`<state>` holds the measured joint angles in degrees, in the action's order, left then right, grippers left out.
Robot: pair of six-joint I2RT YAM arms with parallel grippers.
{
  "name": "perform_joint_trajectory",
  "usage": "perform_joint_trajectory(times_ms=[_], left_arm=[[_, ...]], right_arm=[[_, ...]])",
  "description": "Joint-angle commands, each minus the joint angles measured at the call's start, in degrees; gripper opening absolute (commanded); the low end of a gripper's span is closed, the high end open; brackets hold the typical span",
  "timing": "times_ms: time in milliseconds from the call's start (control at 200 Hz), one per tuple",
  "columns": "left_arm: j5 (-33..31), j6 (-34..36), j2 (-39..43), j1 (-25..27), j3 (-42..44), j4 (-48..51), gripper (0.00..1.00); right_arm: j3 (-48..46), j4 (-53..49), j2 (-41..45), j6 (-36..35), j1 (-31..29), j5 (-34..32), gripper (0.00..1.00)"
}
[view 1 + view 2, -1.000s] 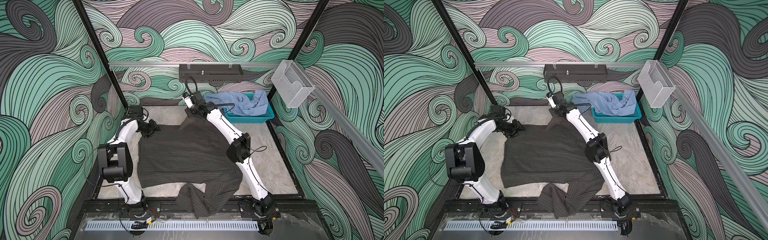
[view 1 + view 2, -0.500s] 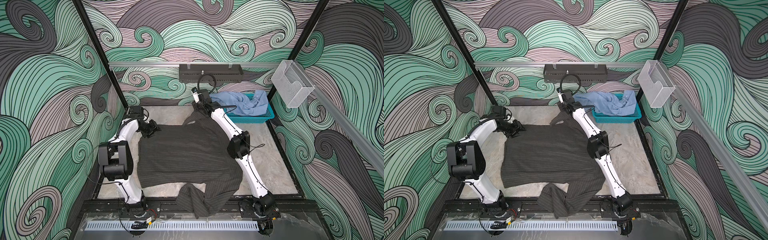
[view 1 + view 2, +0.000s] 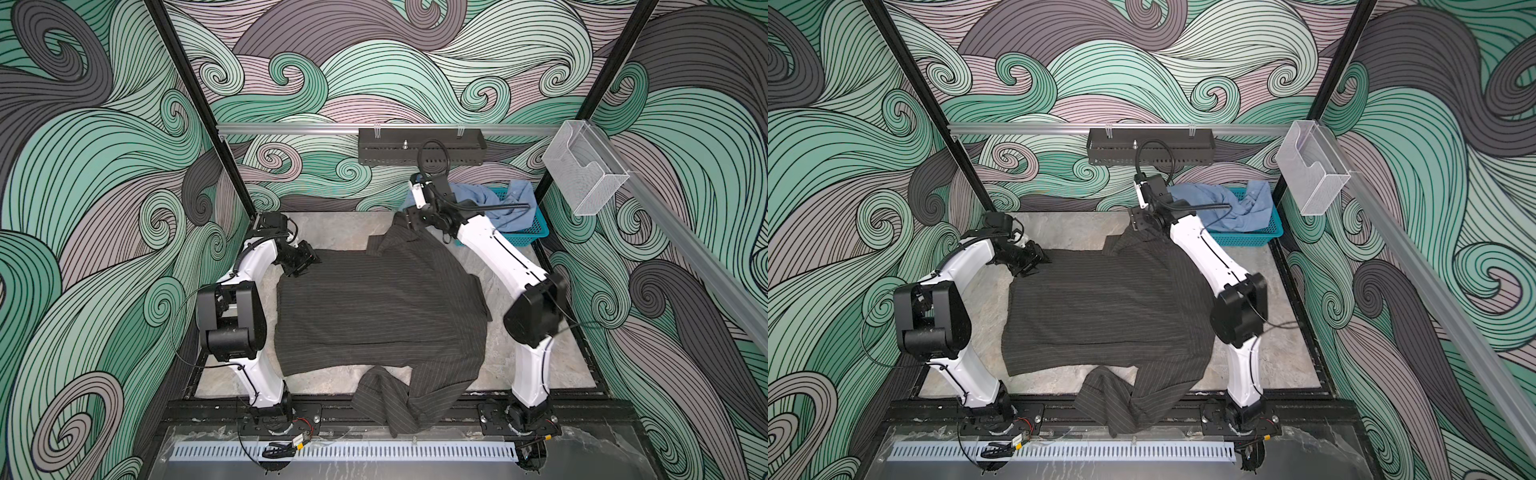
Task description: Fold and stack the long sleeve shirts
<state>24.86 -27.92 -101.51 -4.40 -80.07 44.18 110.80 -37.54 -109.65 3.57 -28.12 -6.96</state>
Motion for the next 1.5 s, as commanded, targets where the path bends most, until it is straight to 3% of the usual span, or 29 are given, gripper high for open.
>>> perform_joint_trajectory(times_ms=[0,250,415,510,856,1176,1406,1496], left_arm=[[-2.1,-0.7,-0.8,0.9,1.3,2.0,0.51],[-6.2,-0.6,-4.9,1.2,2.3,3.9,0.51],[-8.2,0.0,-7.6,1.2,2.1,5.1,0.48],[-9.2,0.7,-9.8,1.2,1.4,6.3,0.47],[-16.2,3.8,-23.0,1.3,-10.0,14.2,0.46],[-15.3,5.8,-36.3,1.2,-28.8,21.1,0.46],[-12.0,6.8,-45.4,1.1,-46.4,28.2,0.47],[-10.7,7.0,-44.8,1.1,-48.7,29.2,0.48]], right_arm=[[-11.2,-6.1,2.7,12.3,3.2,3.9,0.65],[-33.1,-4.4,10.8,20.0,10.4,8.2,0.55],[-40.3,-1.3,13.0,22.0,15.4,12.7,0.32],[-41.1,-1.3,10.2,22.2,16.2,13.8,0.28],[-36.8,-2.6,-2.0,24.2,17.8,6.6,0.27],[-29.5,-3.7,-10.1,26.8,19.9,2.8,0.3],[-18.9,-7.2,-14.3,25.7,20.8,3.8,0.33],[-16.4,-8.6,-13.8,24.8,20.7,6.0,0.36]])
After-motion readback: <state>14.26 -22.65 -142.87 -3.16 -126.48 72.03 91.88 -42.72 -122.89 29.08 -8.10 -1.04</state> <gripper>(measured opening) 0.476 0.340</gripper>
